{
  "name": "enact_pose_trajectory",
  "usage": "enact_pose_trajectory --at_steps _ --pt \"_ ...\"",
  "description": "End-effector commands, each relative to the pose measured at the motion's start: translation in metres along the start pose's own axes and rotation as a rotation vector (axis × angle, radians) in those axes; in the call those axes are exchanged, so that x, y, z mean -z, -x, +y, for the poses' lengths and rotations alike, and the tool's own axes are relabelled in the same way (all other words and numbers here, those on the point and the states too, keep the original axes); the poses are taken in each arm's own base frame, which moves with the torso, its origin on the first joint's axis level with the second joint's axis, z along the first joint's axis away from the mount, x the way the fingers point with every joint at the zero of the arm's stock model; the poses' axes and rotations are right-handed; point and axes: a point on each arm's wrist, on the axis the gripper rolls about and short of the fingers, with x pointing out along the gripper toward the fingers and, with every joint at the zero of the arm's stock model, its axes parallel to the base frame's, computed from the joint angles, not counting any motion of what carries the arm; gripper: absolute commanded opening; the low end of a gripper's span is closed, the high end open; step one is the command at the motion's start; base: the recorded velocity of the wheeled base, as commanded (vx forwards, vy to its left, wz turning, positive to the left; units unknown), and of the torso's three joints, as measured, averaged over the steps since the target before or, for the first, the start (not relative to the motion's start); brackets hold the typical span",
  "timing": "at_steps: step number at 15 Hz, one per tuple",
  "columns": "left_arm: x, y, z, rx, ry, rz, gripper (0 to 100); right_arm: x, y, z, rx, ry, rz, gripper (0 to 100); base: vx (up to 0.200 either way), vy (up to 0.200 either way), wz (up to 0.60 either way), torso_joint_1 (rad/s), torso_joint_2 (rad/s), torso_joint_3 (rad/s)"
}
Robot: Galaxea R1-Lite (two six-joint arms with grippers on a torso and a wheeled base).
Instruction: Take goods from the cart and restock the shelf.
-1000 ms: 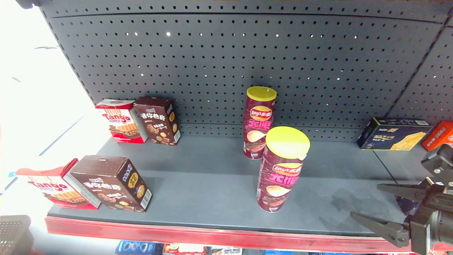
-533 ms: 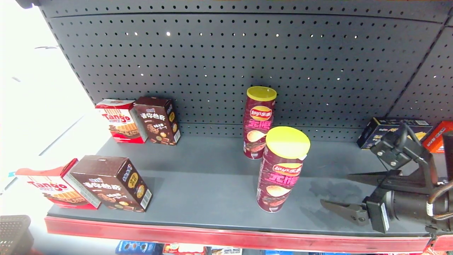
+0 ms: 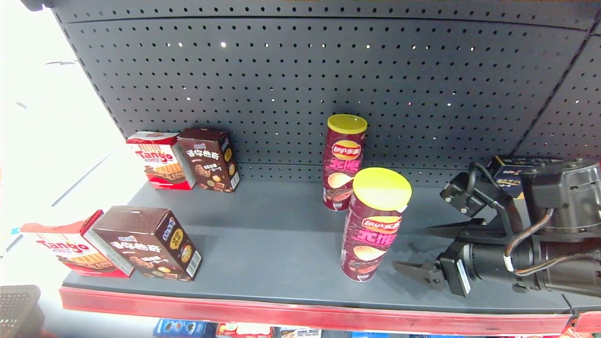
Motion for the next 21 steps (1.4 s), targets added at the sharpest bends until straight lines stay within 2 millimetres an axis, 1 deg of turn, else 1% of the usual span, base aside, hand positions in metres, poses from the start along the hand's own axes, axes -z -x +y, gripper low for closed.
enact_pose_trajectory --at_steps 1,5,11,12,14,19,21 --pt "0.000 0.000 0.000 0.000 0.000 0.003 100 -0.001 -0.012 -0.002 0.004 -0.003 0.022 100 0.000 0.000 0.00 0.000 0.00 0.000" --pt "0.000 0.000 0.000 -0.001 0.000 0.003 100 -0.008 -0.026 -0.007 0.026 -0.007 0.027 100 0.000 0.000 0.00 0.000 0.00 0.000" --pt "0.000 0.000 0.000 -0.004 0.001 0.001 100 -0.006 -0.021 -0.020 0.079 -0.031 0.023 100 0.000 0.000 0.00 0.000 0.00 0.000" --pt "0.000 0.000 0.000 -0.004 0.001 0.003 100 -0.008 -0.021 -0.025 0.093 -0.039 0.017 100 0.000 0.000 0.00 0.000 0.00 0.000" --pt "0.000 0.000 0.000 -0.003 0.001 0.003 100 -0.009 -0.023 -0.026 0.095 -0.040 0.015 100 0.000 0.000 0.00 0.000 0.00 0.000" --pt "0.000 0.000 0.000 -0.004 0.001 0.003 100 -0.009 -0.035 -0.014 0.052 -0.016 0.028 100 0.000 0.000 0.00 0.000 0.00 0.000" --pt "0.000 0.000 0.000 -0.004 0.001 0.003 100 -0.010 -0.036 -0.012 0.046 -0.012 0.024 100 0.000 0.000 0.00 0.000 0.00 0.000"
